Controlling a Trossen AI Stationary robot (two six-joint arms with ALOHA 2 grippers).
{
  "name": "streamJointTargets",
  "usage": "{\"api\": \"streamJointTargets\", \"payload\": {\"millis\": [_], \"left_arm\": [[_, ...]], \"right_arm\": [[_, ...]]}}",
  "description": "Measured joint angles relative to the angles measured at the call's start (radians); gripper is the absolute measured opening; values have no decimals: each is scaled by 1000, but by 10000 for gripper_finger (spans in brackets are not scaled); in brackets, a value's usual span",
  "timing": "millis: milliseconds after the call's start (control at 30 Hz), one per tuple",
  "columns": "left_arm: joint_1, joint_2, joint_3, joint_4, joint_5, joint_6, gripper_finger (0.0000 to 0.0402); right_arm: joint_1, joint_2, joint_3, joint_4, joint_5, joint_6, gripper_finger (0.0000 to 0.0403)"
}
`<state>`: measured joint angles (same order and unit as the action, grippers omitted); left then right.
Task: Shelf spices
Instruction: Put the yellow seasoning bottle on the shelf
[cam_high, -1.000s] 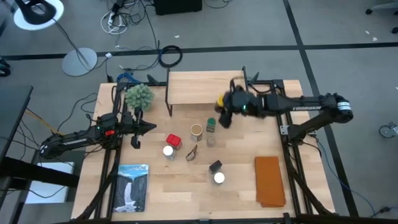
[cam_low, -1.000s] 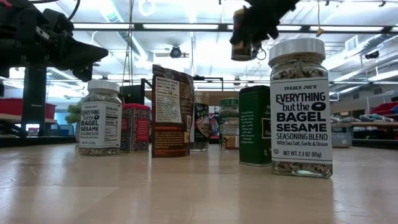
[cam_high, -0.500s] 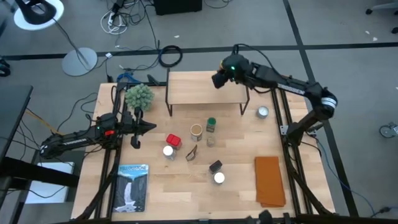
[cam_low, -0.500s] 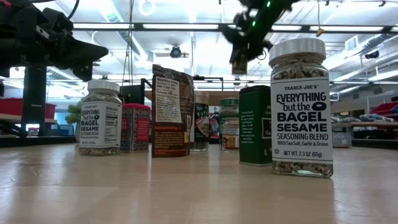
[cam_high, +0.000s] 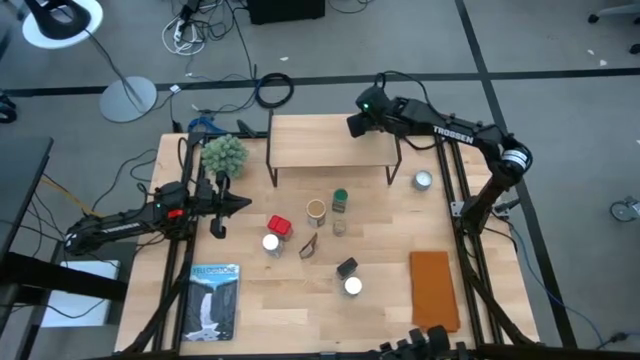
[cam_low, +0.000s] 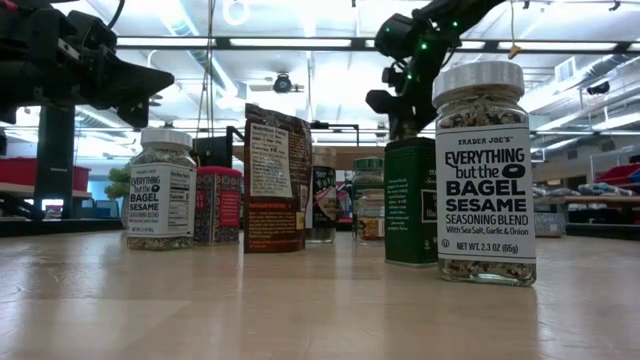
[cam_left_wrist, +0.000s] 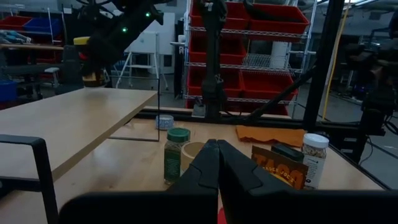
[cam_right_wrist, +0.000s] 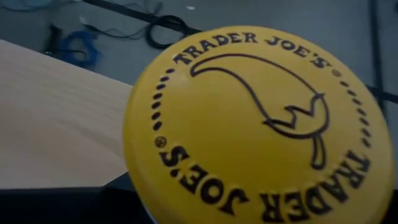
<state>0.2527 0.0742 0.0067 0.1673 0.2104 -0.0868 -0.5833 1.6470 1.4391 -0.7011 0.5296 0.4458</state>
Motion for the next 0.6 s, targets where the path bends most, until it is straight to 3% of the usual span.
{"api": "streamJointTargets", "payload": {"millis": [600], "left_arm": [[0,0,0,0,0,0,6]], "right_arm": [[-1,-2,0,-71,-25,24,218]]}}
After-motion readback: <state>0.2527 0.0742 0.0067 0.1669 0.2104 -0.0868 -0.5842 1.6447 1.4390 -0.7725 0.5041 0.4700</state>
